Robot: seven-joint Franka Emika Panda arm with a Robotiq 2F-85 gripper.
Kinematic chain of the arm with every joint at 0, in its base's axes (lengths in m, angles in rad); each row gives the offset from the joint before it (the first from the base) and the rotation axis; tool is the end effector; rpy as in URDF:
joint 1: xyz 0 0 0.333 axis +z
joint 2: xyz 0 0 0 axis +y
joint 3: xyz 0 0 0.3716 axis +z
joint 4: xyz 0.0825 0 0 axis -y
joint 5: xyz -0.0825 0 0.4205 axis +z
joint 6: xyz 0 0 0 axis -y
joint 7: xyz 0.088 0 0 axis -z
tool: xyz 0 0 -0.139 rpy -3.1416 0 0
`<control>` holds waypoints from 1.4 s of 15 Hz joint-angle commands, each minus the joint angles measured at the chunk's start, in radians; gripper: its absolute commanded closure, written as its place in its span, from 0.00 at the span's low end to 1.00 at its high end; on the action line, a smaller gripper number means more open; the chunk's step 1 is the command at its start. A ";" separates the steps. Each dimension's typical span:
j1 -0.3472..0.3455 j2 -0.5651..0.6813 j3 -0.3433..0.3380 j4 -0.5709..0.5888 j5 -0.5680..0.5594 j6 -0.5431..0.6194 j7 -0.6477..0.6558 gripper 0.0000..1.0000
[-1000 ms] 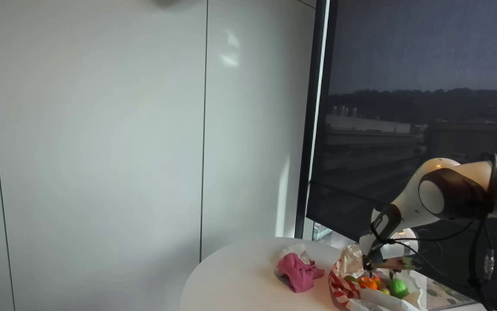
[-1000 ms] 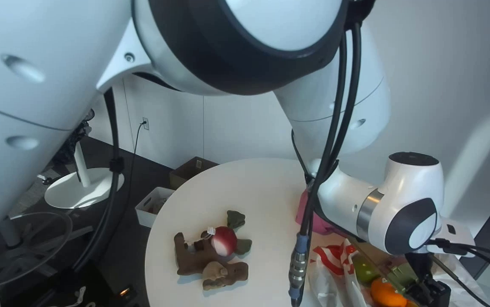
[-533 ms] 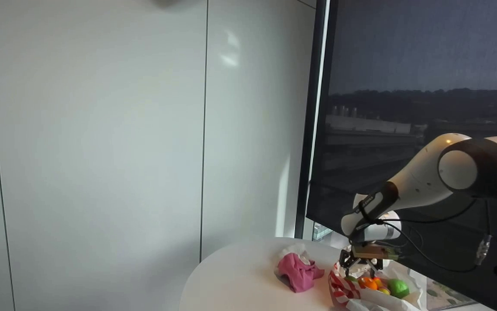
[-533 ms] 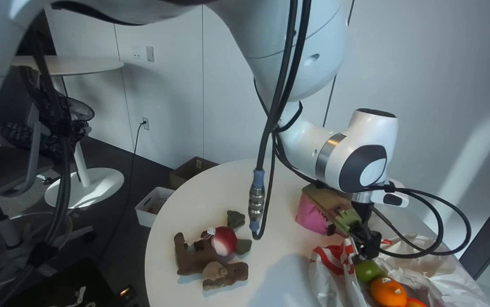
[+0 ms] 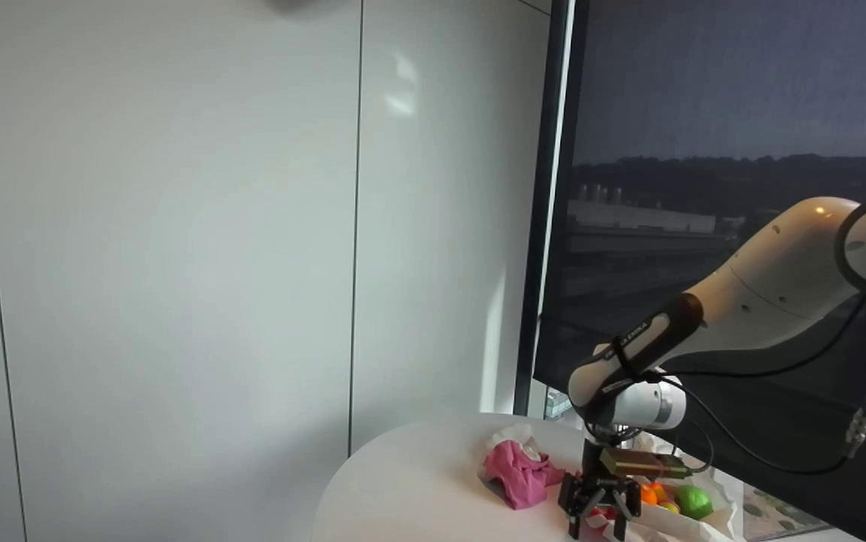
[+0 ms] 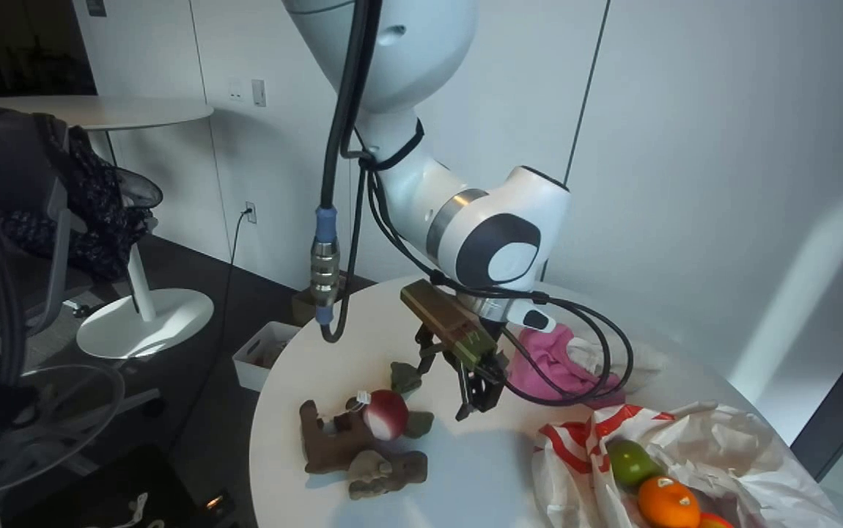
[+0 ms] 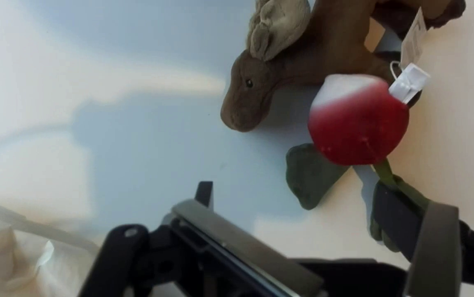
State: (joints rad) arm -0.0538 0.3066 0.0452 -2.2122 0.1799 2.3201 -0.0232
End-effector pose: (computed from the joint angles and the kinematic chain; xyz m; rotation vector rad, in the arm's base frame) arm 0.5626 0.0031 0.2160 -2.9858 0.1824 0.2951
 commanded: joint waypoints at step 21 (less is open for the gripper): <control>-0.076 0.191 0.250 -0.229 -0.110 0.635 -0.475 0.42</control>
State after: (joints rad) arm -0.0789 0.4988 0.2492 -2.4202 0.1065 2.9012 -0.4854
